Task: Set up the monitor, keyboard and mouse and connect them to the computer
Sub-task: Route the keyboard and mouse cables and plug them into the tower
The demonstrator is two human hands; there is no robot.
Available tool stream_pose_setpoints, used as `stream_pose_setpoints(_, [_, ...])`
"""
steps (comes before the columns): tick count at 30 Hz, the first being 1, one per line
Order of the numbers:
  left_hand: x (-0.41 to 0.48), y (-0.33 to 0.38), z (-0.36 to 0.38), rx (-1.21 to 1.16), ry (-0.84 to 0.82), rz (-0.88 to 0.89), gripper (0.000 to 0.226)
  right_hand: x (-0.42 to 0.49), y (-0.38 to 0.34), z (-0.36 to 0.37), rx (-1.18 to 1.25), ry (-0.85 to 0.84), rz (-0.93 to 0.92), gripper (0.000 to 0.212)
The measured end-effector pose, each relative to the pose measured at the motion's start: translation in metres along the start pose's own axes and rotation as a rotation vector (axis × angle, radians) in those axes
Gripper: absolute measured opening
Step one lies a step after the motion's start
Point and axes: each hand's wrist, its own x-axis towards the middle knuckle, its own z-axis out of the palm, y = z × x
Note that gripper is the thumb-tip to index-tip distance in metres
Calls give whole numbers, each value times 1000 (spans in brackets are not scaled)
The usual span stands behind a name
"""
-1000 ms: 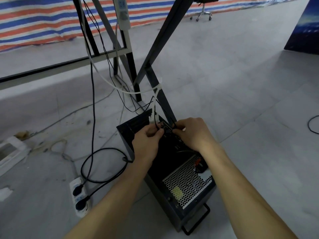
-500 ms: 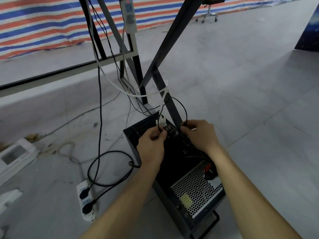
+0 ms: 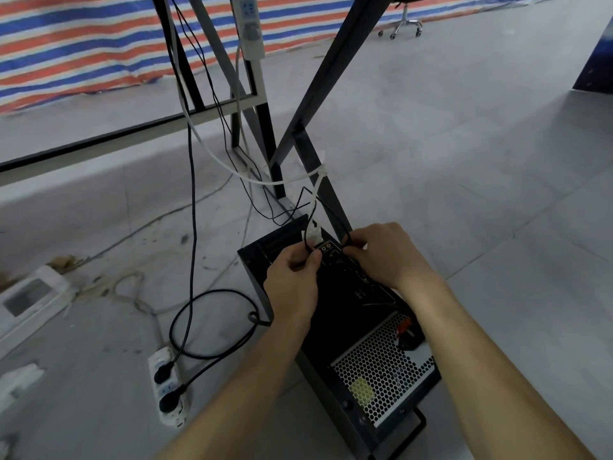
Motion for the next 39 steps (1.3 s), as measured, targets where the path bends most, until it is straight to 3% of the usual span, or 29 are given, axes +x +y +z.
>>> stream_pose_setpoints(8, [-1,1,0,0,-14,-9,22,16,-8,3,-107,-74,17,18])
stream_pose_setpoints(15, [-6,5,-2,47,1,14,21,-6,0,4,81,51,3,15])
stream_pose_setpoints(27, [-7,8,-2,65,-26,3,21,13,-11,1,-104,-61,-32,17])
stream_pose_setpoints(35, [-7,8,-2,80,4,-1,23,-7,1,8,14,107,-97,19])
stream_pose_setpoints(39, [-10,11,-1,101,12,9,22,-3,5,11,-3,112,-155,20])
